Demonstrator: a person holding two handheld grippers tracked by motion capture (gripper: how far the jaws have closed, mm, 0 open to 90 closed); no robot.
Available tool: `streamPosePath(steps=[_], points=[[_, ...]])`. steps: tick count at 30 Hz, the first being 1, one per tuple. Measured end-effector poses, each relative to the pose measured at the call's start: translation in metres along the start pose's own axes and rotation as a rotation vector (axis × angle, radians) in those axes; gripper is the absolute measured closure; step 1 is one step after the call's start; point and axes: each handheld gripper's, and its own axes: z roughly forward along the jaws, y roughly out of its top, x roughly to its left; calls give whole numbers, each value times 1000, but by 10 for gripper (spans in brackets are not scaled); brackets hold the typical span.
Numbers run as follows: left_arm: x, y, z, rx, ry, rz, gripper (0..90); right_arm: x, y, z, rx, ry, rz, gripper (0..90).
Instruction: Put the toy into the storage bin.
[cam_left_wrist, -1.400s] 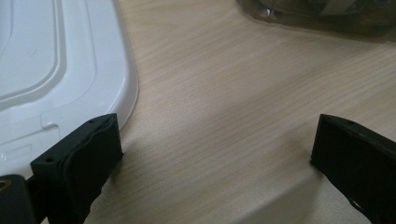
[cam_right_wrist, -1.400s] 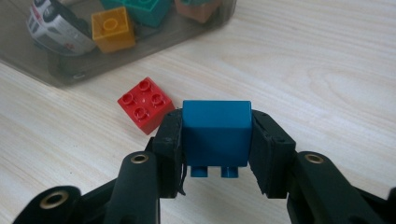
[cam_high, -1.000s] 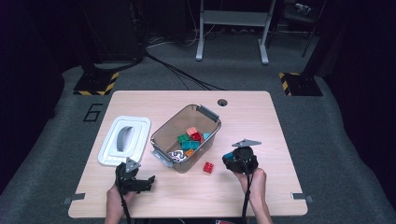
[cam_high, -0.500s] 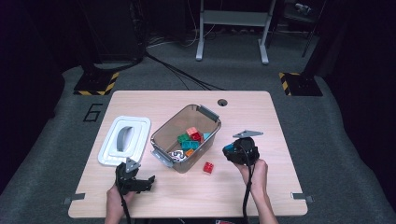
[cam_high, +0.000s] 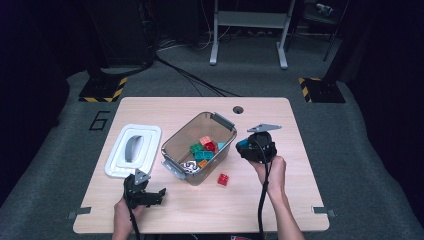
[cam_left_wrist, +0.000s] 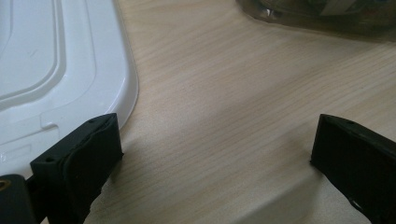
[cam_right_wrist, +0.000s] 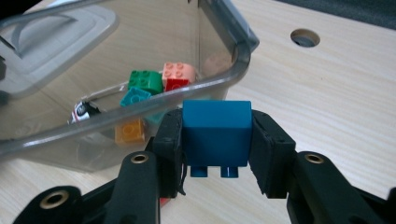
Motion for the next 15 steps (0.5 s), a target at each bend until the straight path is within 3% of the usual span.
streamPosePath(steps=[9, 15], points=[[0, 0, 0, 0, 0, 0, 17, 2, 22, 0, -18, 13, -16, 588], [0, 0, 0, 0, 0, 0, 17, 14, 40, 12, -13, 39, -38, 589]])
